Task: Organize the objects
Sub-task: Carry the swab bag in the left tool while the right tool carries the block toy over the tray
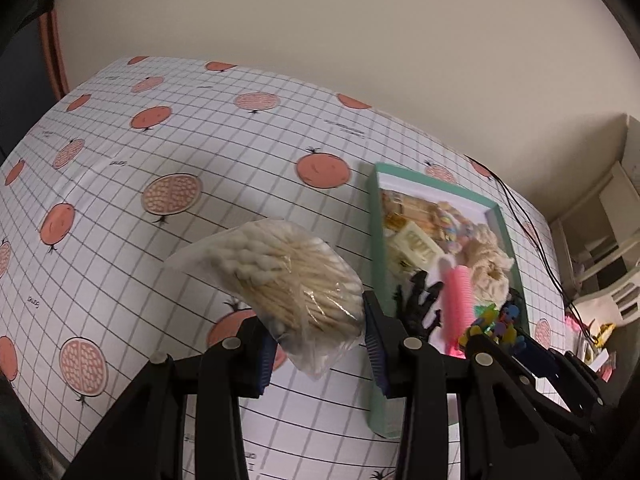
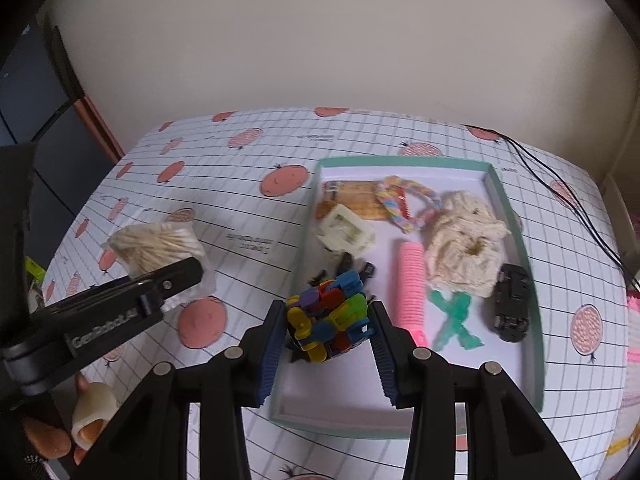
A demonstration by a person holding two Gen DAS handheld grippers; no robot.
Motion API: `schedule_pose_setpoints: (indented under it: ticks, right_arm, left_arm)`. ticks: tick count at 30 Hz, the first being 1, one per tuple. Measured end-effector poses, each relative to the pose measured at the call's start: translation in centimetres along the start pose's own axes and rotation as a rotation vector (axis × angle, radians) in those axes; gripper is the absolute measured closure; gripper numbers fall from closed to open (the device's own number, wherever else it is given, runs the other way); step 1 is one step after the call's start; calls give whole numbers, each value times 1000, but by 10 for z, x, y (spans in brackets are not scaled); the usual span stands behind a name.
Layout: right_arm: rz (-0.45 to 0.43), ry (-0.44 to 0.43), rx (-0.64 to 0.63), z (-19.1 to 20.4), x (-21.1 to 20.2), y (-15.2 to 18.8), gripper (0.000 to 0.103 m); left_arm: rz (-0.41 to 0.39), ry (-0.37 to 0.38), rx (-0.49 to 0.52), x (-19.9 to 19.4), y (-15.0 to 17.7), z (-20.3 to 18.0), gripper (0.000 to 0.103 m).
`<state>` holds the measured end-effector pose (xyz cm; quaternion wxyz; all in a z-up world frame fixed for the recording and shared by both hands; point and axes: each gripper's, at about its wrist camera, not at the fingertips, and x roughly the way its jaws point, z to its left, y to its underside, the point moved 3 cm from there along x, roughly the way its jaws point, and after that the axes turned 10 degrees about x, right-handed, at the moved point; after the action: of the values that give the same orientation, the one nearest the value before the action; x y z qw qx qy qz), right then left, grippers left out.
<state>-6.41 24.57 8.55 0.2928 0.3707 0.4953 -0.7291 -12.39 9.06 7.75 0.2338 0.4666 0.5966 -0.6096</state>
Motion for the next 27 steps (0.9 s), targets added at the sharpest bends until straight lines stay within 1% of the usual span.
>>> schedule_pose_setpoints:
  ticks: [12, 16, 20, 25, 27]
  right_arm:
    - [12, 59, 112, -63, -2, 1, 59]
    - [21, 83, 126, -77, -3, 4, 59]
    - [36, 106, 154, -93, 0, 8, 59]
    - [67, 133, 178, -106, 7, 13, 59]
    - [81, 139, 179, -109, 11, 15, 59]
  left_arm:
    - [9, 49, 94, 8, 11, -49, 62]
    - [12, 54, 148, 12, 16, -69, 62]
    - [37, 85, 167, 19, 23, -88, 62]
    - [50, 58, 250, 27, 31, -111, 62]
    - [63, 60, 263, 32, 35, -117, 62]
